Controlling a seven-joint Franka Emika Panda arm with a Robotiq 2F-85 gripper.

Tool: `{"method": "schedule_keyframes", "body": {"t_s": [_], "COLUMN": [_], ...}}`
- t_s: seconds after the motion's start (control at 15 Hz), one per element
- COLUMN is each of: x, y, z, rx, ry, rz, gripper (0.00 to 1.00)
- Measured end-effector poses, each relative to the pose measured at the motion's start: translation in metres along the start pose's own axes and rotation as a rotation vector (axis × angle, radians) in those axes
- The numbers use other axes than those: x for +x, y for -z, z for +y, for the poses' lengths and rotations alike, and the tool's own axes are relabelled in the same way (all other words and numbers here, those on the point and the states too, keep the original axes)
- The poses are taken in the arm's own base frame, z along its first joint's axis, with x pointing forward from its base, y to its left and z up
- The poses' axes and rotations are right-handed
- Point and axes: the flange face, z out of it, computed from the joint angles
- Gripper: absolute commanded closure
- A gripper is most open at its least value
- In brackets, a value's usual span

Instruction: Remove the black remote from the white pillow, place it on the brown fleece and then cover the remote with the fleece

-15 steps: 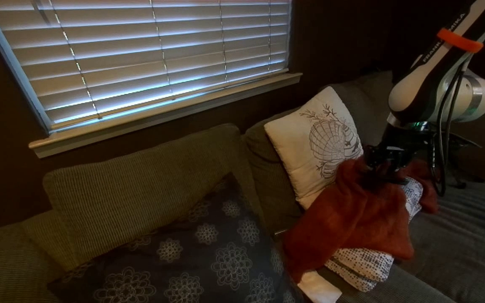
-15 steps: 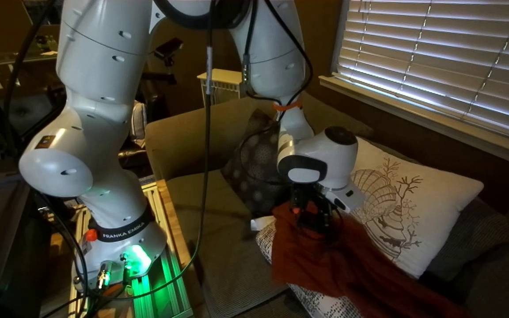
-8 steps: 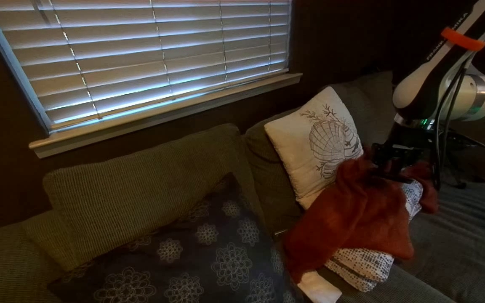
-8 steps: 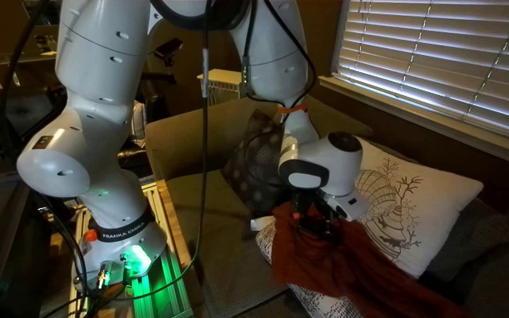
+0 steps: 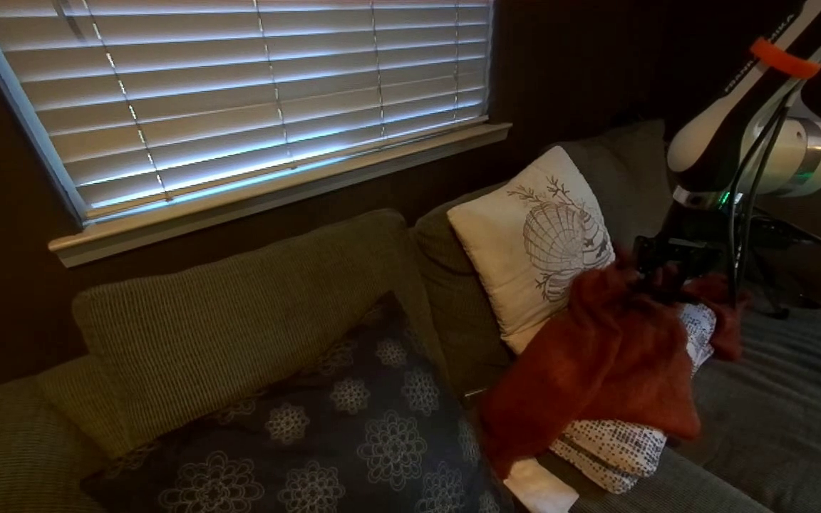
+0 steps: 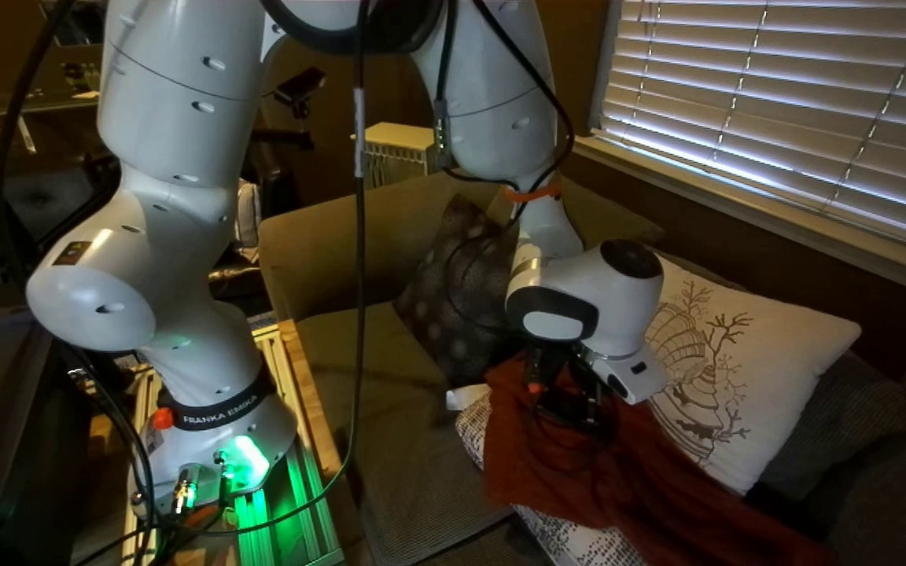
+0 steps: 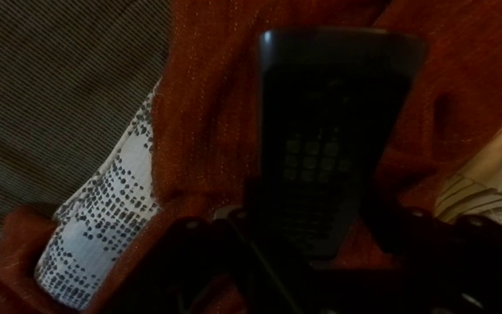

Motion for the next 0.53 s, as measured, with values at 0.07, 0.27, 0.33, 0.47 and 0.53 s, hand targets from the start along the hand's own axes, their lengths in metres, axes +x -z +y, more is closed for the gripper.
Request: {"method": "schedule_keyframes", "body": {"t_s": [0.07,0.27,0.33,0.47,0.53], "x": [0.003,0.013,0.016,0.022,0.024], "y": [0.001,0.002,0.001,-0.004,-0.007], "z": [0.0,-0.001,-0.003,-0.007,-0.008], "rx": [0.002,0.006,0.007,0.011,0.012], "ry": [-0.002,-0.004,-0.002,0.003,0.006], "rz": [0.005,0.014,0.014,0.001,-0.012], "gripper": [0.66,0.66,0.66,0.66,0.66]}}
